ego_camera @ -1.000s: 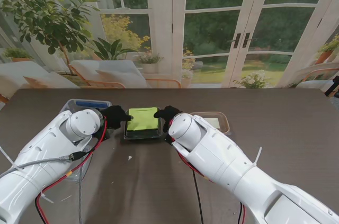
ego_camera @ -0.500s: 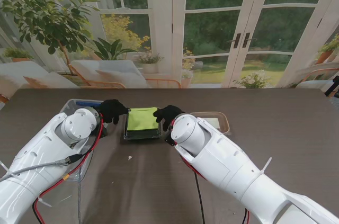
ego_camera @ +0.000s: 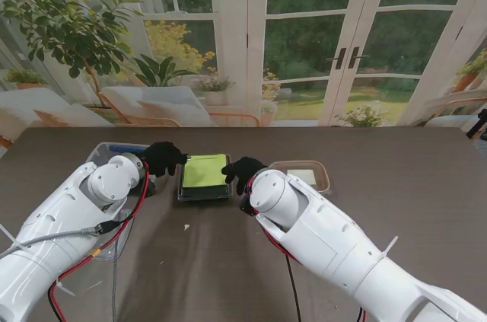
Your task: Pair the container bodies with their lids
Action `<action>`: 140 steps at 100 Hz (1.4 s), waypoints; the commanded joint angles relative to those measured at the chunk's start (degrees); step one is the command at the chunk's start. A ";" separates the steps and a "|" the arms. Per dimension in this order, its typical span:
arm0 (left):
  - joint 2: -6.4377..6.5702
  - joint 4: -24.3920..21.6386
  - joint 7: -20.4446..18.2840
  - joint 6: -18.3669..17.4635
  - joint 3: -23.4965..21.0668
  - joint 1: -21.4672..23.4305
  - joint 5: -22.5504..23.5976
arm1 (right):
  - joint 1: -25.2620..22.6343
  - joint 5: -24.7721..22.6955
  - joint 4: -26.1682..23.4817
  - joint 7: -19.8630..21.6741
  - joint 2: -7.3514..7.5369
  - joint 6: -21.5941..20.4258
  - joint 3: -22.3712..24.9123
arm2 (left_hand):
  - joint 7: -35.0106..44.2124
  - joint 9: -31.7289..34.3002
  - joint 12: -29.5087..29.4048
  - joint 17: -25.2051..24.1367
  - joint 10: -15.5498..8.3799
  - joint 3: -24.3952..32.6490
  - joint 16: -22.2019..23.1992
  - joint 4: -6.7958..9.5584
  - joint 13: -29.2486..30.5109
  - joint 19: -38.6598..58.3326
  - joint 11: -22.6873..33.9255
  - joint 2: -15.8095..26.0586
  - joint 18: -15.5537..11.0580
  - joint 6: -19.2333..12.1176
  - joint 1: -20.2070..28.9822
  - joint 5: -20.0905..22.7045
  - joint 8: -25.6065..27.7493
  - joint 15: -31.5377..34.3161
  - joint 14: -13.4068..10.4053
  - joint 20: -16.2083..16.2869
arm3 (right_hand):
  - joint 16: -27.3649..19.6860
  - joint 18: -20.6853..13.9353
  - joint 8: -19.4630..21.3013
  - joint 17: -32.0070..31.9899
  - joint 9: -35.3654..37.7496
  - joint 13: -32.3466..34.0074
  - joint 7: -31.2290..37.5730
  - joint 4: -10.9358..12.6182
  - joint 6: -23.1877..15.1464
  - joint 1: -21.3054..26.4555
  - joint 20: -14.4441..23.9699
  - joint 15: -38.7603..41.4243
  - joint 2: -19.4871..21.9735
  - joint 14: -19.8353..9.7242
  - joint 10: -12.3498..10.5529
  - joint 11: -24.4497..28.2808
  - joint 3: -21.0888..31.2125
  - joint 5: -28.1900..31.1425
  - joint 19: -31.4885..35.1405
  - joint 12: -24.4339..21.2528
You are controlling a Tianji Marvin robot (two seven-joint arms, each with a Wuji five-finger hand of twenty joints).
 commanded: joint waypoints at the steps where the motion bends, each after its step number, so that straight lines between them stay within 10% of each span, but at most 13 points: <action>1: -0.35 -0.10 -1.44 -0.11 0.11 -0.31 -0.06 | -0.71 -0.23 -0.55 1.05 0.13 0.09 -0.15 | 0.70 0.59 2.32 1.89 1.64 1.09 0.91 0.67 -0.19 8.96 2.55 -0.60 -0.70 0.73 -0.51 1.68 0.45 -0.35 5.44 -0.26 | 0.95 0.67 -0.17 31.87 2.44 4.04 0.80 0.80 -0.30 -0.90 -3.08 3.55 -2.68 1.91 0.04 0.02 1.65 1.63 1.62 1.01; 140: 0.13 0.53 -3.63 0.13 1.51 -0.87 0.39 | -1.77 1.20 -0.96 0.15 -0.22 -0.99 0.21 | -0.20 1.78 6.27 1.86 1.54 -0.04 0.86 0.66 0.28 8.72 5.16 -0.19 -0.29 0.53 -0.44 0.75 0.04 0.03 5.36 -0.38 | 0.71 0.88 0.15 31.77 2.48 4.00 1.33 0.51 -0.20 -1.23 -3.12 2.84 -3.31 2.40 0.06 -0.51 0.81 1.31 1.35 1.22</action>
